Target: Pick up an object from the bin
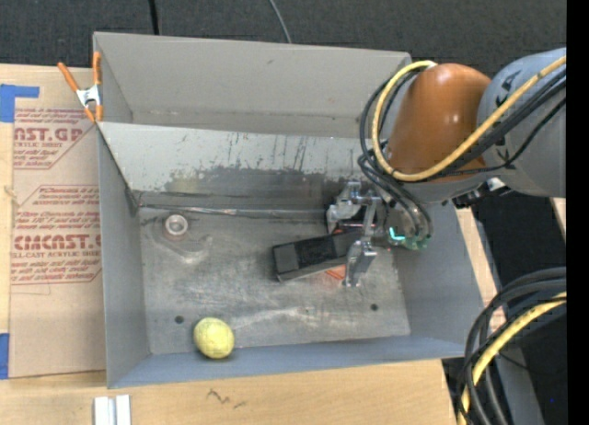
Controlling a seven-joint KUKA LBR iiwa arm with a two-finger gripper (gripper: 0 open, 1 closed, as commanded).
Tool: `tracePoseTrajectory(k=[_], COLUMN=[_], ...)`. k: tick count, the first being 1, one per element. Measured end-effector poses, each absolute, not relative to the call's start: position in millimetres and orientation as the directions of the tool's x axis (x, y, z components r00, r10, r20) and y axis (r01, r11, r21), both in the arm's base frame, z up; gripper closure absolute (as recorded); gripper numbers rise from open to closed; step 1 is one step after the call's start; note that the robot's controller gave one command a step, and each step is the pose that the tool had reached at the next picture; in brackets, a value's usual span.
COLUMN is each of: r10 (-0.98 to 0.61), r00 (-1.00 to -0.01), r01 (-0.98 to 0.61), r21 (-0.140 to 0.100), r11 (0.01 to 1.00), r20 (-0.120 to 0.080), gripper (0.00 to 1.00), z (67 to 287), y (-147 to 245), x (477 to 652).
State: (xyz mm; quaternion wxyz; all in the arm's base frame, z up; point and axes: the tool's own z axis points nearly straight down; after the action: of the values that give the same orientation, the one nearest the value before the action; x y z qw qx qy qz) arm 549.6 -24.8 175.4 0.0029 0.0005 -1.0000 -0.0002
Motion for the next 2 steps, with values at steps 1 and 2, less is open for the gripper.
tracePoseTrajectory(k=[1, 2], r10=[-0.001, 0.158], r00=[-1.000, -0.987], r01=[-0.001, 0.158], r21=[0.000, 0.003], r11=[1.000, 0.987], r20=[-0.001, 0.013], gripper=[0.00, 1.00], z=[179, 99], y=[-25, -20], x=[551.4, 538.7])
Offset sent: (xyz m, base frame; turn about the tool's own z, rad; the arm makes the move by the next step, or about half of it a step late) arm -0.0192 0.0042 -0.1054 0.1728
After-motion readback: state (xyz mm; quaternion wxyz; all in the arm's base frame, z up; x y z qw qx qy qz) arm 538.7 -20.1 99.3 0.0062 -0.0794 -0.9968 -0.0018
